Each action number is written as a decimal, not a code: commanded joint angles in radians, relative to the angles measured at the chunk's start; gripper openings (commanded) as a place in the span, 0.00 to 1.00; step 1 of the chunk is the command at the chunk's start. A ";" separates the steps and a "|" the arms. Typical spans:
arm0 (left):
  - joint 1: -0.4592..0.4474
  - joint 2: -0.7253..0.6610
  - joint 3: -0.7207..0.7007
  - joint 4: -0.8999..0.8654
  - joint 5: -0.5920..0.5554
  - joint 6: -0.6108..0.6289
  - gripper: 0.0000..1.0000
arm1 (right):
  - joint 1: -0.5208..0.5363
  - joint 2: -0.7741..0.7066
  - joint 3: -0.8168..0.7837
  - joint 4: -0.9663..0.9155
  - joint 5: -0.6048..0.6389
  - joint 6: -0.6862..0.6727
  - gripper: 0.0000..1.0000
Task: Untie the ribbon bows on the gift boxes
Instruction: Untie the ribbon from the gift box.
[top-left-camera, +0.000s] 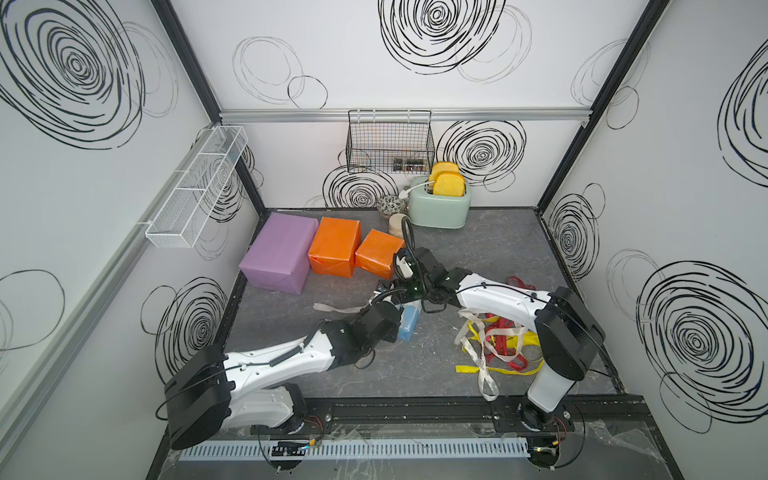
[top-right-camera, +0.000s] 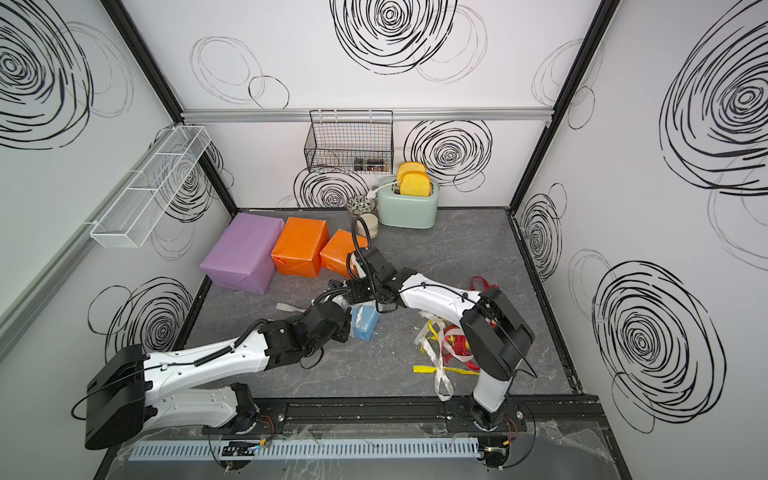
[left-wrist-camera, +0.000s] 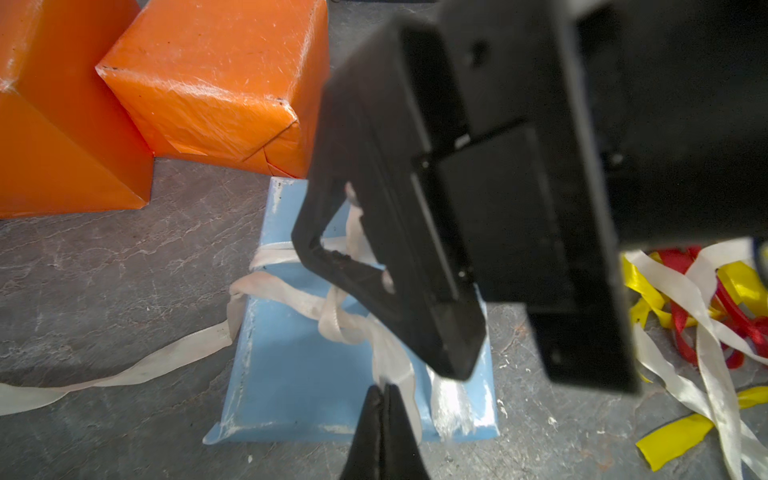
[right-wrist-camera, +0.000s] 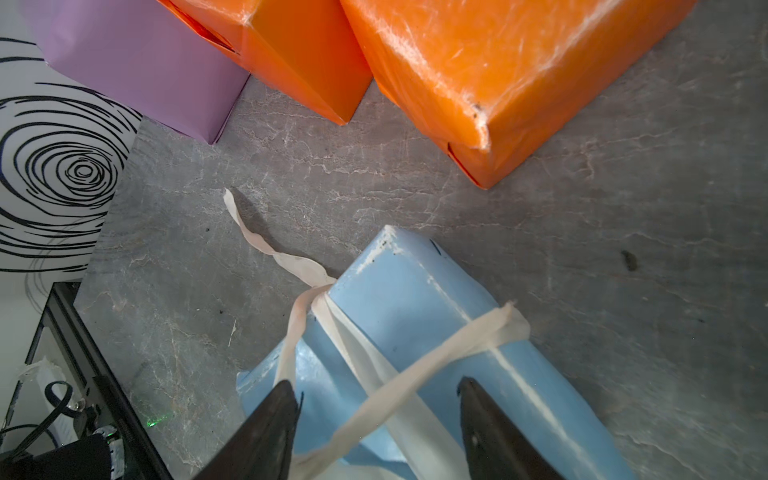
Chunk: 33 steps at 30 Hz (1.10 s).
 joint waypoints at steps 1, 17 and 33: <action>0.004 -0.016 -0.012 0.037 -0.021 -0.011 0.00 | 0.008 0.030 0.028 -0.043 0.000 0.001 0.63; -0.008 -0.039 -0.049 0.031 -0.034 -0.028 0.00 | -0.095 -0.032 -0.021 0.055 -0.057 0.098 0.12; -0.033 -0.260 -0.271 0.085 -0.139 -0.143 0.00 | -0.423 -0.124 -0.281 0.252 -0.268 0.229 0.12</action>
